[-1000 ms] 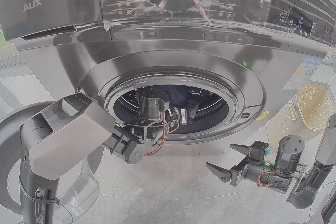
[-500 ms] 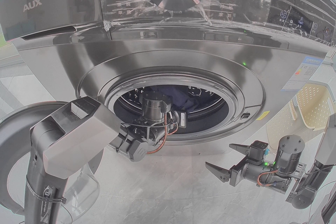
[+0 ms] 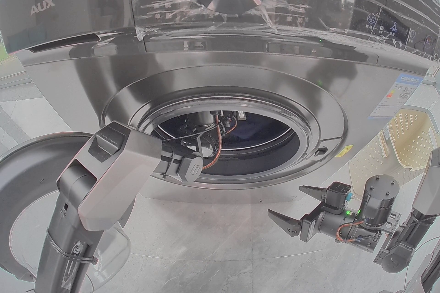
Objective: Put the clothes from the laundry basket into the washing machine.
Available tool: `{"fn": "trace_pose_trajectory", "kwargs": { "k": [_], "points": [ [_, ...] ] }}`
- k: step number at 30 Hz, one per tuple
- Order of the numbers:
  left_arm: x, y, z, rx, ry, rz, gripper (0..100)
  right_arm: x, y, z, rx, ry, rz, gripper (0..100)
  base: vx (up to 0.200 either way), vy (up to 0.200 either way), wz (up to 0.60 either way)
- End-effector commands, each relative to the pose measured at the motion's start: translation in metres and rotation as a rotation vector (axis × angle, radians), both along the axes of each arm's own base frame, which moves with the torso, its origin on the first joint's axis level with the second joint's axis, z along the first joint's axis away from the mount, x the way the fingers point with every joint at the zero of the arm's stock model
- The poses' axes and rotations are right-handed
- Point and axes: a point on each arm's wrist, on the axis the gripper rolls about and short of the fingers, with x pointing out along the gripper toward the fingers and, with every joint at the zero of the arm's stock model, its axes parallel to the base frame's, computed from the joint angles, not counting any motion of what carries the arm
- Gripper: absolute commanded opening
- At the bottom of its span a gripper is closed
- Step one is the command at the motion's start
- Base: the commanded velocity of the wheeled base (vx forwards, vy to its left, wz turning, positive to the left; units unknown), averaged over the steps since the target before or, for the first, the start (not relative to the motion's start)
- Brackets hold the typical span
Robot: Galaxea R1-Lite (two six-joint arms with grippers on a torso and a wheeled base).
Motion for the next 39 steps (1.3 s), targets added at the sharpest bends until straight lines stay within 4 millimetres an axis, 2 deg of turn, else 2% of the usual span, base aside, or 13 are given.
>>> {"fn": "trace_pose_trajectory", "kwargs": {
  "k": [1, 8, 11, 14, 16, 17, 21, 24, 25, 27, 29, 32, 39],
  "points": [
    [0.006, 0.0, -0.016, 0.004, 0.013, 0.012, 100, 0.0, 0.0, 0.0, 0.001, -0.001, 0.0, 100, 0.0, 0.0, 0.0],
    [0.001, 0.0, -0.01, 0.002, 0.024, 0.039, 100, 0.0, -0.001, -0.001, -0.004, 0.005, 0.0, 100, 0.0, 0.0, 0.0],
    [-0.019, 0.001, 0.001, 0.025, 0.051, 0.038, 100, -0.002, -0.002, -0.003, -0.01, 0.016, 0.0, 100, 0.0, 0.0, 0.0],
    [-0.059, 0.0, 0.007, 0.101, 0.098, -0.01, 100, -0.008, -0.004, -0.005, -0.022, 0.032, 0.009, 100, 0.0, 0.0, 0.0],
    [-0.069, 0.001, 0.006, 0.129, 0.108, -0.02, 100, -0.009, -0.004, -0.006, -0.025, 0.036, 0.01, 100, 0.0, 0.0, 0.0],
    [-0.094, 0.004, 0.003, 0.184, 0.13, -0.056, 100, -0.011, -0.006, -0.007, -0.029, 0.042, 0.012, 100, 0.0, 0.0, 0.0],
    [-0.147, 0.01, -0.01, 0.253, 0.177, -0.161, 100, -0.017, -0.009, -0.006, -0.034, 0.05, 0.029, 100, 0.0, 0.0, 0.0],
    [-0.177, 0.017, -0.015, 0.262, 0.178, -0.225, 100, -0.022, -0.013, -0.005, -0.035, 0.053, 0.043, 100, 0.0, 0.0, 0.0],
    [-0.177, 0.017, -0.015, 0.262, 0.178, -0.225, 100, -0.022, -0.013, -0.005, -0.035, 0.053, 0.043, 100, 0.0, 0.0, 0.0],
    [-0.191, 0.024, -0.011, 0.258, 0.167, -0.234, 100, -0.025, -0.016, 0.002, -0.013, 0.021, 0.042, 100, 0.0, 0.0, 0.0],
    [-0.221, 0.044, 0.002, 0.262, 0.162, -0.258, 100, -0.032, -0.022, 0.019, 0.03, -0.043, 0.036, 100, 0.0, 0.0, 0.0],
    [-0.255, 0.068, 0.011, 0.275, 0.163, -0.293, 100, -0.041, -0.032, 0.023, 0.036, -0.043, 0.018, 100, 0.0, 0.0, 0.0],
    [-0.297, 0.115, 0.02, 0.254, 0.156, -0.307, 100, -0.044, -0.048, 0.033, 0.061, -0.084, -0.055, 100, -0.114, 0.0, 0.0]
  ]
}}
